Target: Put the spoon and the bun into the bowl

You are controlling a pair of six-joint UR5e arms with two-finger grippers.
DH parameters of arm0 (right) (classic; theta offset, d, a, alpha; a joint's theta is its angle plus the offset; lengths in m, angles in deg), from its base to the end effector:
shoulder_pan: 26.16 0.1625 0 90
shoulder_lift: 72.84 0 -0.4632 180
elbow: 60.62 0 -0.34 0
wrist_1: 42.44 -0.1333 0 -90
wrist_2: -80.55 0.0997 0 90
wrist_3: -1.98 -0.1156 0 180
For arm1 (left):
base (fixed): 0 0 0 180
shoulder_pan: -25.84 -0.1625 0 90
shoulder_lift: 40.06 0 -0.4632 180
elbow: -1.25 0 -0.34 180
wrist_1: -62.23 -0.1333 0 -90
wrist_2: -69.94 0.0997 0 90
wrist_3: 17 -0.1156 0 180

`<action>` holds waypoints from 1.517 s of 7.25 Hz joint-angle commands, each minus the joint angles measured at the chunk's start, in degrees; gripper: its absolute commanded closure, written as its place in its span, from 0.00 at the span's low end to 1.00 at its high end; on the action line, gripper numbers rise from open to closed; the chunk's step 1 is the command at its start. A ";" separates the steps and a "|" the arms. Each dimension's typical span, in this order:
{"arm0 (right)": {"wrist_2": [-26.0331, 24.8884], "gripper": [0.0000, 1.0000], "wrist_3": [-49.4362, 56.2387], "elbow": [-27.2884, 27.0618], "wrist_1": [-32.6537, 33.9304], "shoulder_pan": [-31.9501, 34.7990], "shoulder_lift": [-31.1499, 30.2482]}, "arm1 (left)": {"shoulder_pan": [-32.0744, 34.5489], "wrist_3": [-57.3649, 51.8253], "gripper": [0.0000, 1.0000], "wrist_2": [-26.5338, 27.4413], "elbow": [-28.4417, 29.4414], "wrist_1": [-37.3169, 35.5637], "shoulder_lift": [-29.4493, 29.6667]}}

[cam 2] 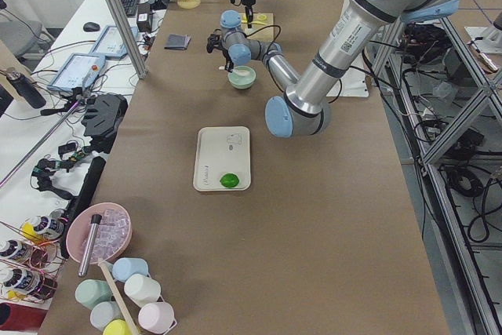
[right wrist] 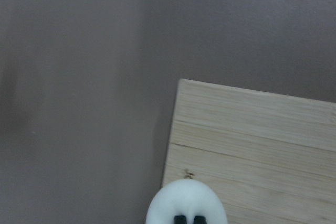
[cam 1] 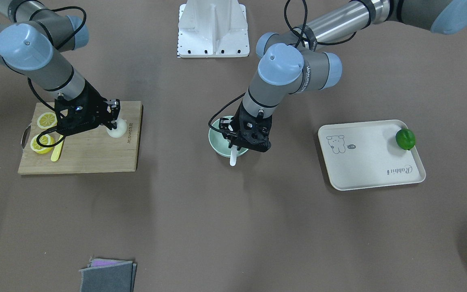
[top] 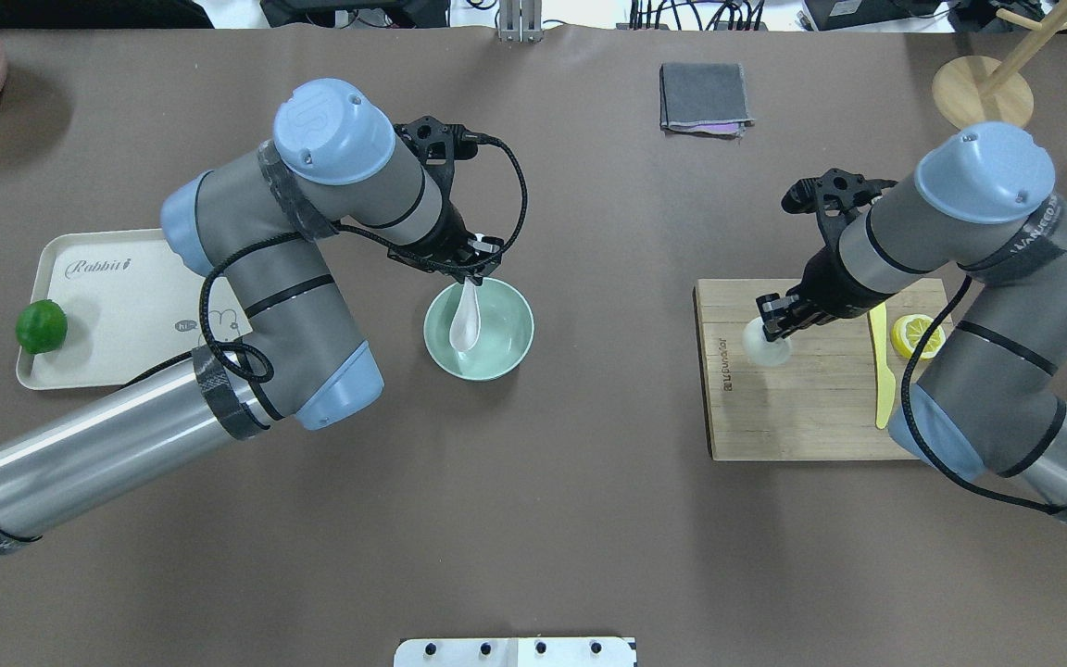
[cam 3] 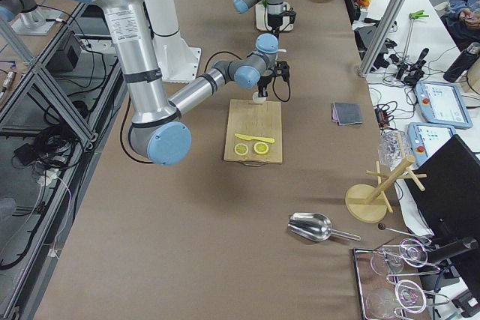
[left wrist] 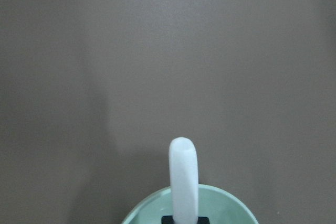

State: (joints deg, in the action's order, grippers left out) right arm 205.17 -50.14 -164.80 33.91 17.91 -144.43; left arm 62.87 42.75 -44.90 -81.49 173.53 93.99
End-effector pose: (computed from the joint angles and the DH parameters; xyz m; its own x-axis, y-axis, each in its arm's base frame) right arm -0.3628 -0.4453 0.4127 0.5627 -0.1586 0.8113 0.0860 0.9873 0.1333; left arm 0.5366 -0.5109 0.2626 0.4964 0.1982 -0.8452 0.0136 0.9717 0.2358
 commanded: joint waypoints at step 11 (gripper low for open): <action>-18.54 0.00 -28.39 16.56 -5.34 -12.10 27.65 | 21.14 -22.21 0.01 -18.50 -12.89 0.06 -24.52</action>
State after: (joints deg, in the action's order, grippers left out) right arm 186.57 -78.22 -147.98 28.23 4.63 -116.47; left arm 82.80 20.55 -63.44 -94.31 173.57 71.14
